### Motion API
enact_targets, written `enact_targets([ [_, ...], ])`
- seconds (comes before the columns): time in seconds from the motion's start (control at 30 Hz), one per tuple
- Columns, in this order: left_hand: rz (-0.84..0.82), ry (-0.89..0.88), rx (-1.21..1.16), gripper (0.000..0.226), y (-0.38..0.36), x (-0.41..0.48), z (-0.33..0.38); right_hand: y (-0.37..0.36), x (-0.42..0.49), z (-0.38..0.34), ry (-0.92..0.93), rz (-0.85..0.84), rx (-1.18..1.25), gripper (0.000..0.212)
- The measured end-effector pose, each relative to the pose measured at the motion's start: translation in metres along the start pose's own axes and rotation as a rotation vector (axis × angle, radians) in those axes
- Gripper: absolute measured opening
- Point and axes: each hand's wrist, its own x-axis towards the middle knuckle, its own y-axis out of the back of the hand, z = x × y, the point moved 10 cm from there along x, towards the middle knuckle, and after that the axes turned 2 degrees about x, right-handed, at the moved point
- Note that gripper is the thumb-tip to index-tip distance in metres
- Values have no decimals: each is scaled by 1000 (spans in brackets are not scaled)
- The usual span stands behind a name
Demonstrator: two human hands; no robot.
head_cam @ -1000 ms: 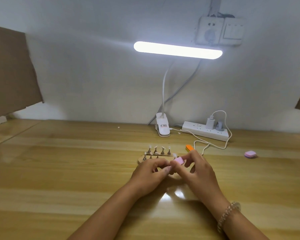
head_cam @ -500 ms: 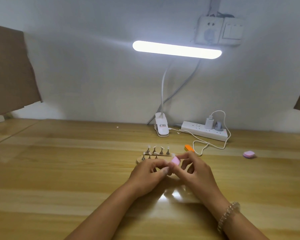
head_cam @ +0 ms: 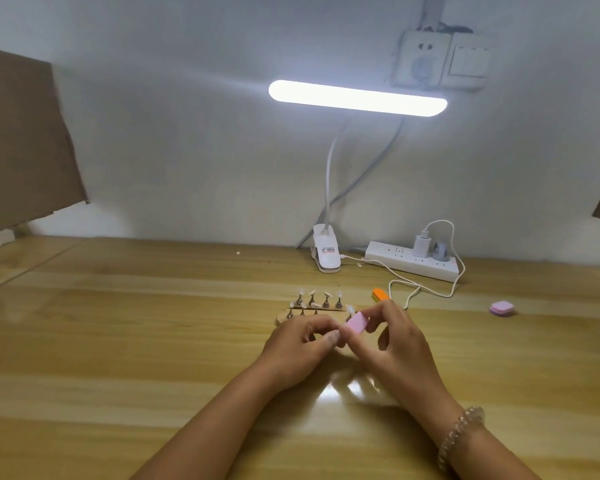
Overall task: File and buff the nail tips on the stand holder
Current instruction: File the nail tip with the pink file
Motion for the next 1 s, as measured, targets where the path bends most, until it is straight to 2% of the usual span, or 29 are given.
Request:
enact_targets([
  [0.1, 2, 1, -37, 21, 0, 0, 0, -8, -3, -6, 44, -53, 0, 39],
  [0.2, 5, -16, -36, 20, 1, 0, 3, 1, 0, 5, -28, 18, 11, 36],
  [0.33, 13, -6, 8, 23, 1, 1, -1, -11, -3, -2, 12, -81, 2, 38],
  [0.47, 54, -5, -10, 20, 3, 1, 1, 21, 3, 21, -168, 155, 82, 29],
  [0.5, 65, 0, -17, 18, 3, 1, 0, 25, 2, 21, -179, 168, 102, 28],
  [0.6, 77, -4, -19, 18, 4, 0, 1, 7, -3, 3, -101, 16, 127, 29],
  [0.67, 60, -29, 50, 20, 3, 0, 3, -8, -5, -8, -40, -95, 61, 31],
  [0.8, 51, -28, 104, 15, 2, 0, 2, -2, -1, 1, -78, -36, -7, 25],
  [0.9, 46, -41, 110, 18, 2, -1, 4, -9, -3, -7, -12, -110, 39, 28],
  [0.93, 49, -47, 97, 19, 2, -1, 5, -11, -3, -5, -29, -130, 89, 27],
  [1.0, 67, -40, 67, 20, 3, -2, 6, -3, 3, 9, -141, -64, 166, 23],
])
